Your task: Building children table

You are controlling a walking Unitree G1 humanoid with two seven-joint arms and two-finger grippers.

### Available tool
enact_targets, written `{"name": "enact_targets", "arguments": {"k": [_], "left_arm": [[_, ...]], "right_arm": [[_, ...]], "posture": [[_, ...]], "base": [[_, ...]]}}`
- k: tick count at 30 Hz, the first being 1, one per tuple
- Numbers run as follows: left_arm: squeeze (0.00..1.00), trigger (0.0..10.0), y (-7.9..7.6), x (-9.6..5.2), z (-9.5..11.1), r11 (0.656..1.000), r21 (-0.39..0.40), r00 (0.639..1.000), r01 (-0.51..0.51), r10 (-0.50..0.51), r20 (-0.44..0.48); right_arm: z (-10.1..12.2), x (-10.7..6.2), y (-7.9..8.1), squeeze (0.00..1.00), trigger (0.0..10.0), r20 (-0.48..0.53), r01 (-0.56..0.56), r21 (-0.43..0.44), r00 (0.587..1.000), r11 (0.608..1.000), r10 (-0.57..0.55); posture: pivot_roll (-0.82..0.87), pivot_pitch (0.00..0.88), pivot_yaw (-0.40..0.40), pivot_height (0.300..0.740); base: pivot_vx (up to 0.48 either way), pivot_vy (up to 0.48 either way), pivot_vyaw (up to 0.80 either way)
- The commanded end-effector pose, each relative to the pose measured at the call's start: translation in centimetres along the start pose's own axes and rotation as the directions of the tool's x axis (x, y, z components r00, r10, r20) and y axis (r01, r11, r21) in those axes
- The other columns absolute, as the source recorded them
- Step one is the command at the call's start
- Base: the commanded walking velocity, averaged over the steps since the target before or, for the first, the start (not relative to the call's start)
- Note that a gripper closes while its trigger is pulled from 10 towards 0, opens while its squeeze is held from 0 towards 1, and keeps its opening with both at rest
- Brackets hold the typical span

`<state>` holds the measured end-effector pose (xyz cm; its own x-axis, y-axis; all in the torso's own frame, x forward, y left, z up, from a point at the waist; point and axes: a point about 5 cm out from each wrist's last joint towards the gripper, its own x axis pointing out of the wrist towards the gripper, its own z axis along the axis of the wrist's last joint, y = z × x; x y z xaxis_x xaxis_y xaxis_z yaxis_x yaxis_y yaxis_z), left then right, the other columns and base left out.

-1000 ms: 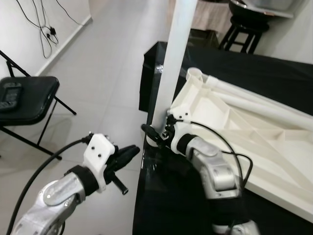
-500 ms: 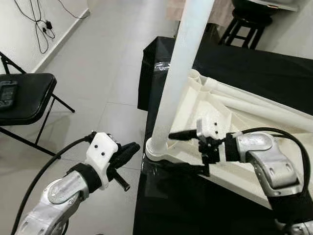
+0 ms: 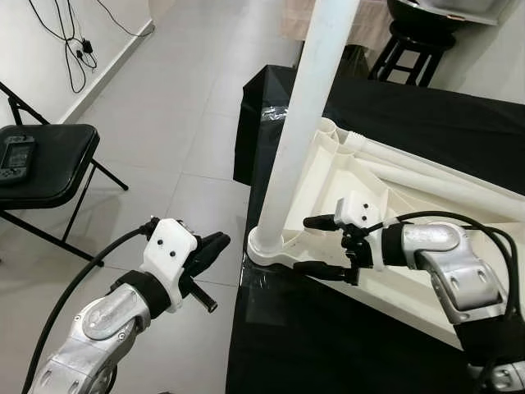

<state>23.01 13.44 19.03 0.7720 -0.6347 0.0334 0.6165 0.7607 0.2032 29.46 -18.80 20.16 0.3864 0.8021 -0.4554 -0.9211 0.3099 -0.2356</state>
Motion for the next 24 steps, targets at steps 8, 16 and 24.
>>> {"name": "enact_targets", "arguments": {"k": [8, 16, 24], "left_arm": [[0.00, 10.0, -1.1, 0.3, -0.3, 0.998, -0.025, 0.998, 0.056, -0.056, 0.005], [0.00, 10.0, -1.6, 0.6, -0.6, 0.996, -0.040, 0.996, 0.082, -0.083, -0.016], [0.00, 10.0, -1.6, 0.6, -1.0, 0.996, -0.053, 0.996, 0.076, -0.078, -0.035]], "right_arm": [[-0.4, -0.7, 0.6, 0.00, 10.0, 0.024, -0.044, 0.022, 0.999, 0.999, 0.043], [-0.4, 0.2, 1.5, 0.00, 10.0, 0.046, -0.093, 0.036, 0.995, 0.995, 0.092], [-0.8, 1.0, 2.5, 0.00, 10.0, 0.054, -0.122, 0.049, 0.991, 0.991, 0.119]], "posture": [[0.04, 0.197, -0.135, 0.740], [0.04, 0.196, -0.135, 0.740], [0.04, 0.196, -0.127, 0.740]], "base": [[0.000, -0.472, 0.00], [0.000, -0.354, 0.00], [0.000, 0.000, 0.00]]}}
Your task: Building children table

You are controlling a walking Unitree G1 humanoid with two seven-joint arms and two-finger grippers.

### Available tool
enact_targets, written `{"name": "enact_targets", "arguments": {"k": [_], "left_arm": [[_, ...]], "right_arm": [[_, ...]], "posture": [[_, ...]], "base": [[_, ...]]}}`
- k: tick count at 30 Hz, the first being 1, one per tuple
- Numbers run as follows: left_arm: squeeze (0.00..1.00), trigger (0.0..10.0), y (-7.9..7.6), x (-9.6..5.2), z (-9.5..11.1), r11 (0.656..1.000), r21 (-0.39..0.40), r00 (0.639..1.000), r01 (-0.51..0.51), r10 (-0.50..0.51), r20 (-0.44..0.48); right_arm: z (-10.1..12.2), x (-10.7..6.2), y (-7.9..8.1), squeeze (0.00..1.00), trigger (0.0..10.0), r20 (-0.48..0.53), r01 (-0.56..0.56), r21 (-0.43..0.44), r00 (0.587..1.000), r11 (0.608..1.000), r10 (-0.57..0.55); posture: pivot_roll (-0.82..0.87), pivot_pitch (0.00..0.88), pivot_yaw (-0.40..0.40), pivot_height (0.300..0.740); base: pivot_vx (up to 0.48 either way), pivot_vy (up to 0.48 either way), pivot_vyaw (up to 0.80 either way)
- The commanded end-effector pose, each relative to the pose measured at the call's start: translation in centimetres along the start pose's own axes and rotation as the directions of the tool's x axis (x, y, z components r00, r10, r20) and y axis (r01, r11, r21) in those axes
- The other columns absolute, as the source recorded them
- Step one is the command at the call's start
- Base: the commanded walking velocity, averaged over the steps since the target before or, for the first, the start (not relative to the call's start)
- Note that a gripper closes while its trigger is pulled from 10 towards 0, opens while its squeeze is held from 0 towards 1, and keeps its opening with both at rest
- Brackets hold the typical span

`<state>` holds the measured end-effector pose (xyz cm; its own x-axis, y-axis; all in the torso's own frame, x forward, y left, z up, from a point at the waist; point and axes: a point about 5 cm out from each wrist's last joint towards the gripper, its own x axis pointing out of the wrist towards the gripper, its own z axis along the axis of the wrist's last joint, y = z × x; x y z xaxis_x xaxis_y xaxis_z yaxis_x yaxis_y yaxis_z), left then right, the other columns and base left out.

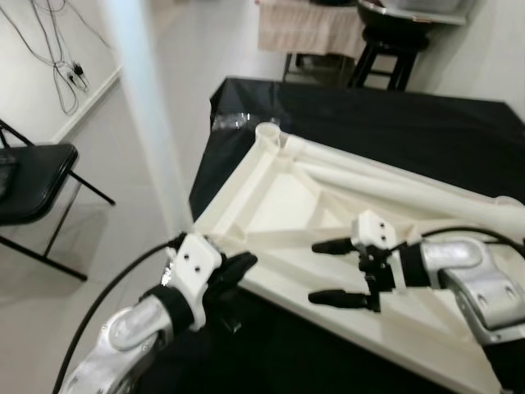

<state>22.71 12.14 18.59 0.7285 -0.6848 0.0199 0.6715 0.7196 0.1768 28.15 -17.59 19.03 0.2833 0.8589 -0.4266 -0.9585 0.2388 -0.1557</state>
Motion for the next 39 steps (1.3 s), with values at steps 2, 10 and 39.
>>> {"name": "enact_targets", "arguments": {"k": [2, 10, 39], "left_arm": [[0.00, 10.0, -0.29, 0.01, -0.82, 1.000, -0.025, 0.999, 0.009, -0.010, -0.037], [0.00, 10.0, -0.35, 0.03, -1.36, 0.999, -0.034, 0.997, 0.005, -0.008, -0.071], [0.00, 10.0, -0.51, 0.18, -1.34, 1.000, -0.024, 0.996, 0.011, -0.014, -0.087]], "right_arm": [[-0.57, 0.20, 0.72, 0.00, 10.0, -0.003, -0.014, 0.019, 1.000, 1.000, 0.014], [-0.69, 0.31, 1.22, 0.00, 10.0, 0.001, -0.031, 0.029, 1.000, 0.999, 0.031], [-0.06, 0.82, 1.33, 0.00, 10.0, 0.037, -0.060, 0.019, 0.998, 0.998, 0.059]], "posture": [[0.04, 0.197, -0.126, 0.740], [0.04, 0.196, -0.124, 0.740], [0.05, 0.198, -0.126, 0.740]], "base": [[0.000, 0.000, 0.00], [0.000, 0.000, 0.00], [0.000, 0.112, 0.00]]}}
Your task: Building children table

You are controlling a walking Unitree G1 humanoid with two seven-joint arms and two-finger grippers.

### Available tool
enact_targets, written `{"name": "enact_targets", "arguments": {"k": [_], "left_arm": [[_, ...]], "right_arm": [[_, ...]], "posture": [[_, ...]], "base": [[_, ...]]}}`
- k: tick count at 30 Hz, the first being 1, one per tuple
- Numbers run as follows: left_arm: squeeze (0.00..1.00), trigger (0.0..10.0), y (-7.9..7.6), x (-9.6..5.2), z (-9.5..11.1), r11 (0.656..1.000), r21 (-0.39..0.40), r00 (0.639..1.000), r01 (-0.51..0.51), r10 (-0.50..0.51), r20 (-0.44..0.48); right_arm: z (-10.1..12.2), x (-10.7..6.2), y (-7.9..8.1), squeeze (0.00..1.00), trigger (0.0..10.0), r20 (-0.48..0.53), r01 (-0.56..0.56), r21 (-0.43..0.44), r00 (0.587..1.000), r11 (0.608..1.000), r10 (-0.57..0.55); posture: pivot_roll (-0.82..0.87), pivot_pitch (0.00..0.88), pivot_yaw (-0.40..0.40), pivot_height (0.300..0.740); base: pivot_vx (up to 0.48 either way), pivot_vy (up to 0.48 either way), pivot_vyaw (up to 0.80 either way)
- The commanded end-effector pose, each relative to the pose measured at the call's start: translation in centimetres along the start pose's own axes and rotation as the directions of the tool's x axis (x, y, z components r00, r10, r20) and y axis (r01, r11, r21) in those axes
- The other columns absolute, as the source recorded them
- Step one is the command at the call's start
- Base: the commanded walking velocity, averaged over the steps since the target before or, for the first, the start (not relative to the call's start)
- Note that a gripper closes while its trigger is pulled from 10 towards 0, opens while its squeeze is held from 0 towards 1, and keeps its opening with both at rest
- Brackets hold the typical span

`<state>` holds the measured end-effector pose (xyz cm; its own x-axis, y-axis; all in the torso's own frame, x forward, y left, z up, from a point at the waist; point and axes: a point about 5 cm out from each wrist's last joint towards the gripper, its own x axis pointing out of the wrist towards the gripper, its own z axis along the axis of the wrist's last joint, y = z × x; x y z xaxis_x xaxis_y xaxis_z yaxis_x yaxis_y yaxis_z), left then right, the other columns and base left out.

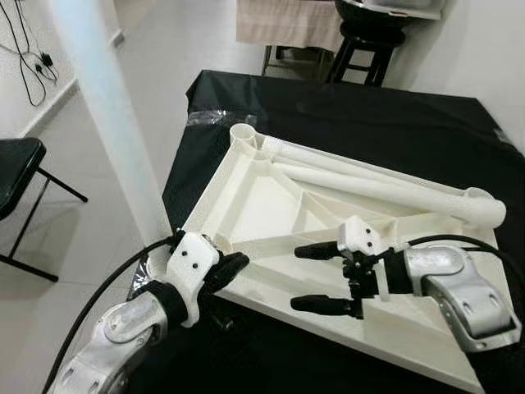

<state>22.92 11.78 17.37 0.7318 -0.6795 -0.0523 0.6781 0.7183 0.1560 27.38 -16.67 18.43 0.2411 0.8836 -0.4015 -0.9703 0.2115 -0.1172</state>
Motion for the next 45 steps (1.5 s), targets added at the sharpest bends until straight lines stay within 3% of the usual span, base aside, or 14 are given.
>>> {"name": "enact_targets", "arguments": {"k": [1, 7, 10, 13, 25, 28, 33, 34, 38, 45], "left_arm": [[0.00, 10.0, -0.2, -0.2, -0.2, 1.000, -0.003, 1.000, 0.008, -0.008, -0.015], [0.00, 10.0, -0.4, -0.2, -0.3, 1.000, -0.015, 0.999, 0.026, -0.027, -0.018], [0.00, 10.0, -1.1, -0.5, -0.6, 0.995, -0.052, 0.995, 0.090, -0.091, -0.035], [0.00, 10.0, -1.4, -0.7, -0.9, 0.992, -0.061, 0.993, 0.110, -0.112, -0.045], [0.00, 10.0, -1.5, -1.0, -1.3, 0.992, -0.056, 0.990, 0.116, -0.119, -0.069], [0.00, 10.0, -1.3, -1.2, -1.6, 0.993, -0.046, 0.990, 0.107, -0.111, -0.087], [0.00, 10.0, -1.2, -1.3, -1.6, 0.993, -0.044, 0.989, 0.107, -0.111, -0.093], [0.00, 10.0, -1.1, -1.3, -1.6, 0.993, -0.041, 0.989, 0.107, -0.110, -0.095], [0.00, 10.0, -1.0, -1.4, -1.6, 0.994, -0.036, 0.989, 0.105, -0.108, -0.097], [0.00, 10.0, -1.0, -1.4, -1.7, 0.994, -0.033, 0.990, 0.103, -0.106, -0.097]], "right_arm": [[0.0, 0.0, 0.3, 0.00, 10.0, 0.002, -0.018, -0.003, 1.000, 1.000, 0.018], [0.1, -0.7, 0.3, 0.00, 10.0, 0.001, -0.030, 0.005, 1.000, 1.000, 0.030], [-0.1, -2.3, 0.9, 0.00, 10.0, -0.047, -0.109, 0.014, 0.993, 0.994, 0.110], [-0.2, -2.7, 1.2, 0.00, 10.0, -0.069, -0.129, 0.015, 0.989, 0.992, 0.130], [-1.9, -2.8, 2.2, 0.00, 10.0, -0.162, -0.110, 0.071, 0.979, 0.991, 0.120], [-3.6, -3.1, 2.5, 0.00, 10.0, -0.278, -0.060, 0.118, 0.956, 0.991, 0.091], [-4.1, -3.5, 2.5, 0.00, 10.0, -0.330, -0.044, 0.118, 0.940, 0.992, 0.081], [-4.8, -3.8, 2.8, 0.00, 10.0, -0.388, -0.037, 0.110, 0.918, 0.993, 0.077], [-5.6, -4.2, 2.8, 0.00, 10.0, -0.461, -0.020, 0.097, 0.885, 0.995, 0.063], [-5.8, -4.6, 2.8, 0.00, 10.0, -0.498, -0.002, 0.090, 0.866, 0.996, 0.046]], "posture": [[0.05, 0.198, -0.126, 0.740], [0.04, 0.196, -0.124, 0.740], [0.04, 0.193, -0.126, 0.740], [0.04, 0.191, -0.129, 0.740], [0.04, 0.183, -0.134, 0.740], [0.04, 0.178, -0.129, 0.740], [0.03, 0.180, -0.127, 0.740], [0.03, 0.181, -0.125, 0.740], [0.03, 0.181, -0.124, 0.740], [0.03, 0.183, -0.123, 0.740]], "base": [[0.000, 0.000, 0.00], [0.000, 0.000, 0.00], [0.000, 0.000, 0.00], [0.000, 0.000, 0.00], [0.000, 0.000, 0.00], [0.000, 0.000, 0.00], [0.000, 0.000, 0.00], [0.000, 0.000, 0.00], [0.000, 0.000, 0.00], [0.000, 0.000, 0.00]]}}
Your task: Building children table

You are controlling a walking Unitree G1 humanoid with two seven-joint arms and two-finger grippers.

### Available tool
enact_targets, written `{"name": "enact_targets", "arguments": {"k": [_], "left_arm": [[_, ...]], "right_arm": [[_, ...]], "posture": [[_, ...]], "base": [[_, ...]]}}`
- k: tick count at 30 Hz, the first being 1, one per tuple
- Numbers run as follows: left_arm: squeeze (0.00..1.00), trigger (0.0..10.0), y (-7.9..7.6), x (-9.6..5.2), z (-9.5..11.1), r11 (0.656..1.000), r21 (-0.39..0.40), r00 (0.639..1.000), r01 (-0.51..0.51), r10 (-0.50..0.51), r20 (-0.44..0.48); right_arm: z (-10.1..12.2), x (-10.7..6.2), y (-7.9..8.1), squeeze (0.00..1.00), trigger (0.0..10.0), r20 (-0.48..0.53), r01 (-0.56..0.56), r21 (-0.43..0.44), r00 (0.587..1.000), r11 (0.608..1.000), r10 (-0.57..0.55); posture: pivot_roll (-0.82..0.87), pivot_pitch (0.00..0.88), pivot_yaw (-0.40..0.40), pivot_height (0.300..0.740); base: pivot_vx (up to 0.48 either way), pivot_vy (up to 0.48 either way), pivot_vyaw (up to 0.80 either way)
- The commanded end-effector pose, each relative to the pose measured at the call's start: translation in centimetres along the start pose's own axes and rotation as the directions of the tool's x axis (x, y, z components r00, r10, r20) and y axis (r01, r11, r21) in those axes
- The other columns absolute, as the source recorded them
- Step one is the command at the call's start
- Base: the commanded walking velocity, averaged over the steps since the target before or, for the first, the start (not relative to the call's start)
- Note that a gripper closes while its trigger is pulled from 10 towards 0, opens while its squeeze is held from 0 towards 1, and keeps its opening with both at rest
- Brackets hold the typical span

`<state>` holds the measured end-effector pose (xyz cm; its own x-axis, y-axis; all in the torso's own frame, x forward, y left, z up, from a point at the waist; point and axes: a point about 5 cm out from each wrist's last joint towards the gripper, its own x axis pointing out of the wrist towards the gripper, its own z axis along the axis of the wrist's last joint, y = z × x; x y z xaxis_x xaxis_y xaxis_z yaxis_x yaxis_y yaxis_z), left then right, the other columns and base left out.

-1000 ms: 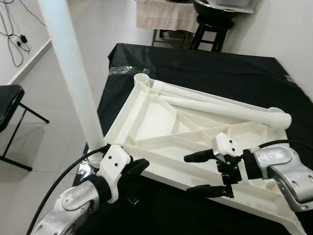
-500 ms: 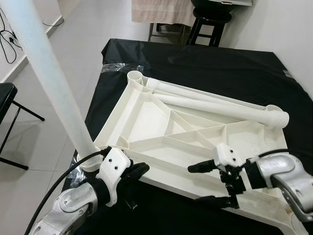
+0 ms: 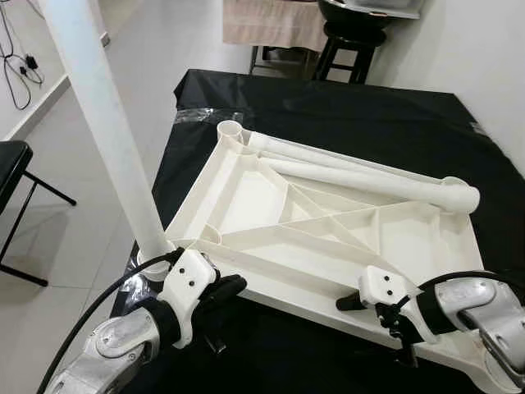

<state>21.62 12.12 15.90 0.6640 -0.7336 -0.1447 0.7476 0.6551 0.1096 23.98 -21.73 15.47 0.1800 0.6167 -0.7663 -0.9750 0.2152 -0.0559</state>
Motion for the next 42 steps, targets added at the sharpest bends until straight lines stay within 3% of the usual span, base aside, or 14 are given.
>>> {"name": "enact_targets", "arguments": {"k": [1, 3, 16, 17, 21, 23, 25, 37, 40, 42], "left_arm": [[0.00, 10.0, -0.1, -0.2, -0.3, 1.000, 0.011, 1.000, 0.005, -0.005, -0.019], [0.00, 10.0, -0.1, -0.2, -0.3, 1.000, 0.015, 1.000, 0.003, -0.002, -0.019], [0.00, 10.0, -0.2, -0.1, -0.3, 1.000, 0.018, 1.000, 0.001, 0.000, -0.021], [0.00, 10.0, -0.1, -0.2, -0.3, 1.000, 0.020, 1.000, 0.002, -0.001, -0.023], [0.00, 10.0, -0.1, -0.3, -0.2, 1.000, 0.024, 1.000, 0.000, 0.000, -0.026], [0.00, 10.0, -0.1, -0.3, -0.2, 1.000, 0.024, 1.000, 0.000, 0.000, -0.026], [0.00, 10.0, 0.0, -0.3, -0.2, 1.000, 0.025, 1.000, -0.001, 0.001, -0.027], [0.00, 10.0, 0.1, -0.3, -0.1, 1.000, 0.028, 1.000, -0.009, 0.010, -0.025], [0.00, 10.0, 0.1, -0.2, -0.1, 1.000, 0.028, 1.000, -0.011, 0.012, -0.022], [0.00, 10.0, 0.3, -0.2, 0.0, 0.999, 0.027, 1.000, -0.019, 0.019, -0.014]], "right_arm": [[-1.5, -0.2, -0.1, 0.00, 10.0, -0.093, 0.035, 0.047, 0.995, 0.998, -0.030], [-2.3, -0.6, -0.9, 0.00, 10.0, -0.152, 0.113, 0.063, 0.983, 0.992, -0.102], [-3.3, -3.7, -3.0, 0.00, 10.0, -0.235, 0.267, 0.036, 0.939, 0.963, -0.252], [-3.4, -4.1, -4.0, 0.00, 10.0, -0.253, 0.334, 0.018, 0.913, 0.942, -0.319], [-2.8, -4.2, -5.3, 0.00, 10.0, -0.252, 0.417, -0.012, 0.878, 0.909, -0.407], [-2.8, -4.2, -5.3, 0.00, 10.0, -0.252, 0.417, -0.012, 0.878, 0.909, -0.407], [-2.5, -4.5, -6.7, 0.00, 10.0, -0.260, 0.488, -0.048, 0.836, 0.872, -0.482], [-1.8, -5.4, -8.9, 0.00, 10.0, -0.271, 0.580, -0.125, 0.761, 0.805, -0.590], [-1.4, -5.3, -8.8, 0.00, 10.0, -0.232, 0.571, -0.112, 0.781, 0.813, -0.580], [-0.1, -5.0, -8.0, 0.00, 10.0, -0.109, 0.505, -0.080, 0.852, 0.859, -0.511]], "posture": [[0.03, 0.185, -0.122, 0.740], [0.03, 0.184, -0.124, 0.740], [0.01, 0.193, -0.118, 0.740], [0.01, 0.194, -0.116, 0.740], [0.02, 0.197, -0.110, 0.740], [0.02, 0.197, -0.110, 0.740], [0.02, 0.198, -0.107, 0.740], [0.04, 0.201, -0.111, 0.740], [0.04, 0.200, -0.109, 0.740], [0.04, 0.200, -0.106, 0.740]], "base": [[0.000, 0.000, 0.00], [0.000, 0.000, 0.00], [0.000, 0.000, 0.00], [0.000, 0.000, 0.00], [0.000, 0.000, 0.00], [0.000, 0.000, 0.00], [0.000, 0.000, 0.00], [0.000, 0.000, 0.00], [0.000, 0.000, 0.00], [0.000, 0.000, 0.00]]}}
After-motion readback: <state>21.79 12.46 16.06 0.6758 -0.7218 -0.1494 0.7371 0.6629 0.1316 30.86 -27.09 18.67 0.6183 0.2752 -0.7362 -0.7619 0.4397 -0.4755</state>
